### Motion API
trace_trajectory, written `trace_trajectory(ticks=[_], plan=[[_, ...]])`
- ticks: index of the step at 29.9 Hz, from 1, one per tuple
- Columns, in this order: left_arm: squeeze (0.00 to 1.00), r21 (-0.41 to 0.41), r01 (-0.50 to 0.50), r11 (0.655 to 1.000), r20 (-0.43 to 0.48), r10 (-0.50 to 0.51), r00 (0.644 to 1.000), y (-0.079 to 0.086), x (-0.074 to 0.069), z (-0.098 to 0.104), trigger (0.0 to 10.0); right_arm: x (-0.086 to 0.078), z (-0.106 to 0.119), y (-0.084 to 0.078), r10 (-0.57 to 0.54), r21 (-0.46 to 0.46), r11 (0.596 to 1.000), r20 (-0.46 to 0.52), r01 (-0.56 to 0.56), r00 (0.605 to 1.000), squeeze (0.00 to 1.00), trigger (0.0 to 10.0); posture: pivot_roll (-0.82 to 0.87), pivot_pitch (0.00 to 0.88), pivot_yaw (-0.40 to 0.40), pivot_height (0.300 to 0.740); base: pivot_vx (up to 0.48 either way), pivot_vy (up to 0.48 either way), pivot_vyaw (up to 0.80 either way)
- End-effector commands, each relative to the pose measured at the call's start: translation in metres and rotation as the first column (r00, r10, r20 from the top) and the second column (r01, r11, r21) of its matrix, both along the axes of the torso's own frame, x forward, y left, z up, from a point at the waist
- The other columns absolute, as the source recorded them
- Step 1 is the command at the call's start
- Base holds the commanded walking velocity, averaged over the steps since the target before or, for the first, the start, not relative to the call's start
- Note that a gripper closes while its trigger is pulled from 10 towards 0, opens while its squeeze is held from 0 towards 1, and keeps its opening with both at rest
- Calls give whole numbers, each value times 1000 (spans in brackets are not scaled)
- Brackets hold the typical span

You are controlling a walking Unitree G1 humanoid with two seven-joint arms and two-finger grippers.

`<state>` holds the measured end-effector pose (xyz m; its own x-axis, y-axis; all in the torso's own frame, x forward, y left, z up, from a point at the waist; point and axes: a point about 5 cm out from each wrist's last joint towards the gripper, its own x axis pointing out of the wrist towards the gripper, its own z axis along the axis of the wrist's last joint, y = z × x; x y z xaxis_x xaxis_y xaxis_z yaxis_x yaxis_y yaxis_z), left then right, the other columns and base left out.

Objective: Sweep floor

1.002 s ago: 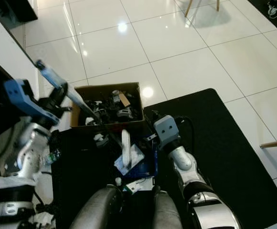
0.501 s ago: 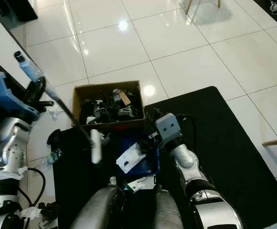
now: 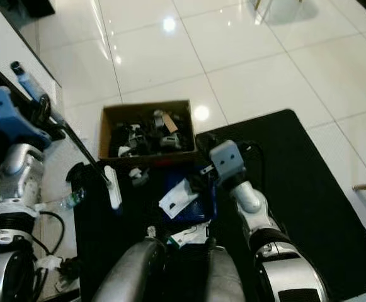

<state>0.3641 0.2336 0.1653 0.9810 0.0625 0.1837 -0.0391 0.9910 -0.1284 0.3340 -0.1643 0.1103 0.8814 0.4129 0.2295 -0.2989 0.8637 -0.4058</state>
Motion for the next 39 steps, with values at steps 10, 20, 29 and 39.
trace_trajectory(ticks=[10,20,29,39], plan=[[0,-50,3,999,-39,-5,999,-16,6,-18,10000,-6,3,-15,1,-31,1000,40,1,999,0,10000,-33,429,99,740,0,0,0],[0,-46,-51,998,45,53,998,-31,12,-5,10000,-8,3,-23,-5,-39,999,42,7,999,0,10000,-54,430,98,740,0,0,0],[0,-225,130,966,43,-123,991,-74,17,-12,10000,-7,4,-15,13,-25,1000,46,-12,999,0,10000,-48,417,97,740,0,0,0],[0,-387,368,846,-13,-404,915,-105,-6,-54,10000,-6,3,-10,22,-6,1000,42,-22,999,0,10000,-23,398,110,740,0,0,0]])
